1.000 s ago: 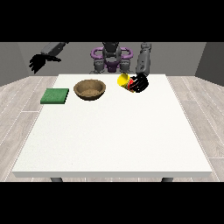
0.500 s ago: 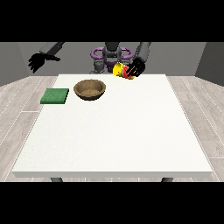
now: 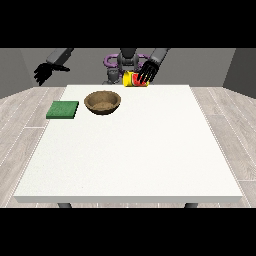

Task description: Pick the cup and pour the ball into the bowl, then pick the bowl and place it on the pad

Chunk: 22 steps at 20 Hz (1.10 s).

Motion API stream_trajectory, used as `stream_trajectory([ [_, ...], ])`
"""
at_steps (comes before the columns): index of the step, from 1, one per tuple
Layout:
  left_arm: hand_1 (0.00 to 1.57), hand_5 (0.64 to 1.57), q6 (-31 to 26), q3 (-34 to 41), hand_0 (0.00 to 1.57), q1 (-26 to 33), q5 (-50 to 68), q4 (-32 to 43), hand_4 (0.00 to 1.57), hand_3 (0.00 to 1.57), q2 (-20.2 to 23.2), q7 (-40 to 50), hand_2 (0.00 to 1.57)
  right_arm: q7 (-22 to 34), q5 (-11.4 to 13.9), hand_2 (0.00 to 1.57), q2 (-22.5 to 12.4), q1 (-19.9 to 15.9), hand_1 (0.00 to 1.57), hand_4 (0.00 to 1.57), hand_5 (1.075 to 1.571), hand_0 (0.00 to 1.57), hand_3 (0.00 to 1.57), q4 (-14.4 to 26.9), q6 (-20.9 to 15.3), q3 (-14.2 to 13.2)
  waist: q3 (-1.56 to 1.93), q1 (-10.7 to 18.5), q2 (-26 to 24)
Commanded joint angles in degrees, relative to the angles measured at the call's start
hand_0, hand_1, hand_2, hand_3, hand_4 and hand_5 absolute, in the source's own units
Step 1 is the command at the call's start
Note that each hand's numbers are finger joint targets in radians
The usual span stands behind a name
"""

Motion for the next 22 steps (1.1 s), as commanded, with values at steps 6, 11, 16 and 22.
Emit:
stream_trajectory([
  [6,0.56,1.57,-1.74,-12.12,0.56,-4.44,-13.07,-2.05,0.91,1.56,-1.51,17.1,1.57,1.59,0.23,0.0,-2.57,-6.83,0.0,0.0,1.537,0.0,0.0,3.04,1.37,0.53,-0.04,-2.46,2.53],
  [11,0.55,1.571,-4.48,-19.53,0.55,-6.19,-19.67,-3.07,0.88,1.57,-1.52,23.1,1.57,5.2,2.41,0.0,-0.75,-12.38,0.0,0.0,1.533,0.0,0.22,3.09,-4.26,2.55,-0.04,-2.33,2.72],
  [16,0.28,1.57,-10.85,-21.45,0.28,-8.74,-23.15,-5.97,0.86,1.57,-1.53,25.15,1.57,1.13,2.61,0.0,2.41,-11.95,0.0,0.0,1.528,0.0,0.3,4.54,-4.93,3.02,-0.02,-2.35,4.62],
  [22,0.05,1.495,-16.86,-24.46,0.05,-8.36,-27.23,-3.91,1.09,1.57,-1.22,20.53,1.57,3.8,0.82,0.0,0.03,-13.73,0.0,0.0,1.523,0.0,0.28,4.61,-2.7,1.96,-0.03,-2.57,4.03],
])
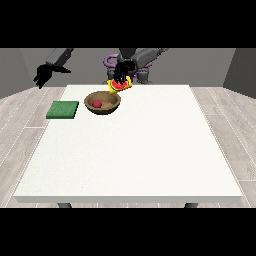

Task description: Pick the cup and pour the ball into the bowl, then pick the bowl and place it on the pad

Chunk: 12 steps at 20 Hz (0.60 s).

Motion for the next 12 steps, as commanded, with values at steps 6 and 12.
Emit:
stream_trajectory([
  [6,0.61,1.387,-15.16,-4.45,0.61,-7.94,-6.91,-0.33,1.23,1.57,-0.06,-3.73,1.57,-0.16,-0.57,0.0,0.33,-1.04,0.0,0.0,1.519,0.0,0.07,2.69,-1.08,-0.82,0.05,1.26,-0.39],
  [12,1.55,1.457,-21.9,-5.88,1.55,-13.01,-12.04,-0.05,1.2,1.57,-0.03,-1.34,1.57,0.82,0.17,0.0,0.42,-2.63,0.0,0.0,1.515,0.0,0.19,2.23,1.99,1.33,0.02,-1.96,-0.24],
])
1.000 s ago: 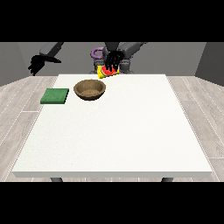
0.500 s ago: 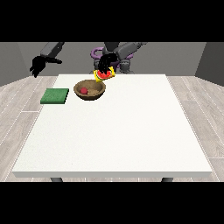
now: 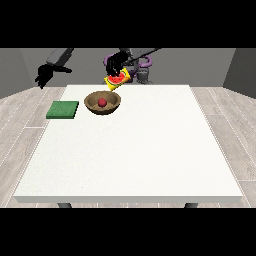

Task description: Pick the cup and pour the ball into the bowl, then pick the bowl and place it on the pad

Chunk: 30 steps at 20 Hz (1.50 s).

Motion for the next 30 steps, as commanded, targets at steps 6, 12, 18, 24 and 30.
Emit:
stream_trajectory([
  [6,1.5,1.457,-2.93,3.64,1.5,-0.56,-6.01,-3.03,1.21,1.57,1.42,-6.3,1.57,-1.15,-1.44,0.0,-1.41,1.77,0.0,0.0,1.528,0.0,0.26,0.99,0.39,-1.5,-0.04,1.9,0.03],
  [12,0.0,1.452,6.28,14.09,0.0,6.57,6.56,-10.45,1.27,1.57,0.91,-5.2,1.57,3.97,-2.13,0.0,0.38,2.45,0.0,0.48,1.561,0.0,0.0,2.29,1.2,-0.77,-0.27,6.9,-0.98],
  [18,0.37,1.568,14.64,28.85,0.37,12.14,21.45,-14.81,0.86,1.57,6.01,-10.33,1.57,4.03,-3.45,0.0,-0.57,1.71,0.0,0.48,1.561,0.0,0.0,1.1,-1.78,-2.79,-0.35,11.24,2.06],
  [24,1.18,1.537,14.1,38.23,1.18,16.36,42.52,-17.79,0.77,1.12,1.28,-20.57,1.4,1.77,-4.86,0.0,1.96,1.02,0.0,0.26,1.565,0.0,0.0,-0.16,-1.69,-3.38,-0.36,11.97,9.41],
  [30,0.29,1.559,13.5,47.29,0.29,17.37,58.09,-15.63,0.83,0.0,-0.43,-31.14,0.0,2.01,-4.71,0.0,4.61,0.16,0.0,0.39,1.57,0.0,0.0,-4.09,0.79,-0.75,-0.28,6.57,14.51],
])
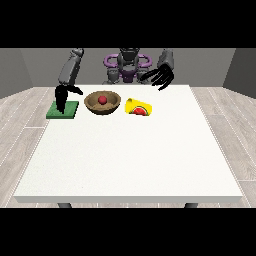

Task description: Pick the cup and pour the ball into the bowl, then pick the bowl and place it on the pad

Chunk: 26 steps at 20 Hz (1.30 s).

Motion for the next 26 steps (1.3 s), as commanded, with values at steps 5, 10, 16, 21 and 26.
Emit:
stream_trajectory([
  [5,0.0,1.518,-4.64,10.8,0.0,2.82,19.81,6.0,0.0,0.0,1.63,-12.21,0.0,3.2,2.1,0.0,5.72,-0.3,0.0,0.29,1.553,0.0,0.0,-5.44,-1.35,5.43,0.14,-6.18,1.5],
  [10,0.0,1.527,-3.14,7.93,0.0,5.62,17.88,7.98,0.0,0.0,-0.86,-11.69,0.0,3.92,3.02,0.0,7.7,-0.01,0.0,0.0,1.545,0.0,0.0,-2.63,-3.75,6.75,0.26,-6.73,-3.1],
  [16,0.0,1.546,-5.06,6.15,0.0,6.83,18.9,5.74,0.0,0.0,-1.1,-11.11,0.0,2.05,3.19,0.0,8.25,0.05,0.0,0.19,1.549,0.0,0.0,2.0,-4.51,6.4,0.27,-4.42,-3.93],
  [21,0.0,1.555,-8.2,5.77,0.0,4.21,19.67,0.68,0.0,0.0,0.9,-7.81,0.0,-3.95,2.46,0.0,8.72,0.12,0.0,0.23,1.545,0.0,0.0,7.1,-4.72,4.39,0.3,-0.98,-0.57],
  [26,0.0,1.558,-9.56,3.43,0.0,4.0,19.7,-1.46,0.0,0.0,-0.75,-7.53,0.0,-6.1,1.39,0.0,10.32,1.12,0.0,0.15,1.525,0.0,0.0,6.57,-4.22,3.59,0.31,1.43,1.55],
])
